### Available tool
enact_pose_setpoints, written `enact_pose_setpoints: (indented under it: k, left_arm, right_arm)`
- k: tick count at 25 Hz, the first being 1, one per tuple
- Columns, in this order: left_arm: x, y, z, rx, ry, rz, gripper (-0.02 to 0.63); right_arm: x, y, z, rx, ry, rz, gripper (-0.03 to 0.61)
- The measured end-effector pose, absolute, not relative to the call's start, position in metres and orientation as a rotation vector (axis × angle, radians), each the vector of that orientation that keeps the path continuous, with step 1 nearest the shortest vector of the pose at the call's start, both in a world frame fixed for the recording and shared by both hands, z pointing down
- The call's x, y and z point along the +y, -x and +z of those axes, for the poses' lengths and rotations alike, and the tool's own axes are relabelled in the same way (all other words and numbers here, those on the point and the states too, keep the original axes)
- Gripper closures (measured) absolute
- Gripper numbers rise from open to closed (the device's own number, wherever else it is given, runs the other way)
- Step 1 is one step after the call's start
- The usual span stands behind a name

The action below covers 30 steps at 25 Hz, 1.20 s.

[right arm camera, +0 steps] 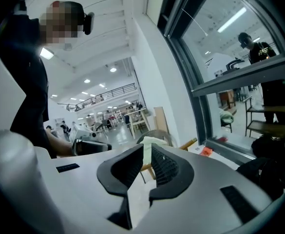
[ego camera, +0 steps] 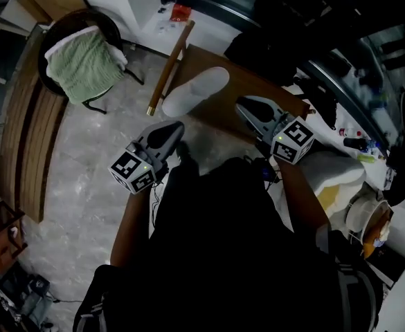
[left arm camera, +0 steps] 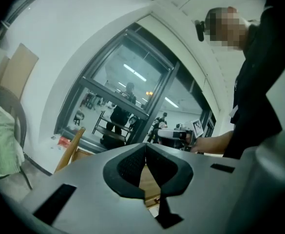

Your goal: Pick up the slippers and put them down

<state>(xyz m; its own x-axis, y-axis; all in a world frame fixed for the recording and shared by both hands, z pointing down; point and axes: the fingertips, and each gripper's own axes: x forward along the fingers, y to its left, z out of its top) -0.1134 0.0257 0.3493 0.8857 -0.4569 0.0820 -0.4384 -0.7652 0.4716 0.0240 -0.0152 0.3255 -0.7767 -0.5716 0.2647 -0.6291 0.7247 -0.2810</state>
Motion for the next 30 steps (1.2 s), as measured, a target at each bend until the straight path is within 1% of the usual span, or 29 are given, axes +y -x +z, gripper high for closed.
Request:
enact_pose_setpoints:
  k: [6, 13, 18, 19, 21, 24, 28, 30]
  left_arm:
    - [0.005, 0.106, 0.374, -0.658, -2.477, -0.012, 0.600]
    - [-0.023, 0.083, 0.422, -0.818, -2.408, 0.037, 0.600]
    - [-0.033, 0.048, 0.468, -0.838, -2.425, 0.107, 0.600]
    - [-0.034, 0.040, 0.478, -0.821, -2.428, 0.115, 0.600]
    - [-0.038, 0.025, 0.497, -0.791, -2.431, 0.112, 0.600]
    - [-0.038, 0.005, 0.521, -0.744, -2.448, 0.121, 0.600]
    - [-0.031, -0.018, 0.542, -0.671, -2.446, 0.123, 0.600]
    - [-0.028, -0.025, 0.546, -0.641, -2.458, 0.123, 0.600]
  right_arm:
    - [-0.064, -0.031, 0.361, -2.732, -0.931, 0.709, 0.546]
    - [-0.123, -0.060, 0.448, -2.658, -0.873, 0.848, 0.545]
    - [-0.154, -0.086, 0.513, -2.595, -0.906, 0.938, 0.542]
    - [-0.157, -0.088, 0.527, -2.580, -0.901, 0.966, 0.533]
    - [-0.162, -0.090, 0.553, -2.545, -0.875, 1.021, 0.448]
    - [-0.165, -0.094, 0.579, -2.493, -0.837, 1.059, 0.436]
    - [-0.171, -0.104, 0.603, -2.410, -0.821, 1.109, 0.378]
    - [-0.169, -0.102, 0.612, -2.373, -0.777, 1.130, 0.374]
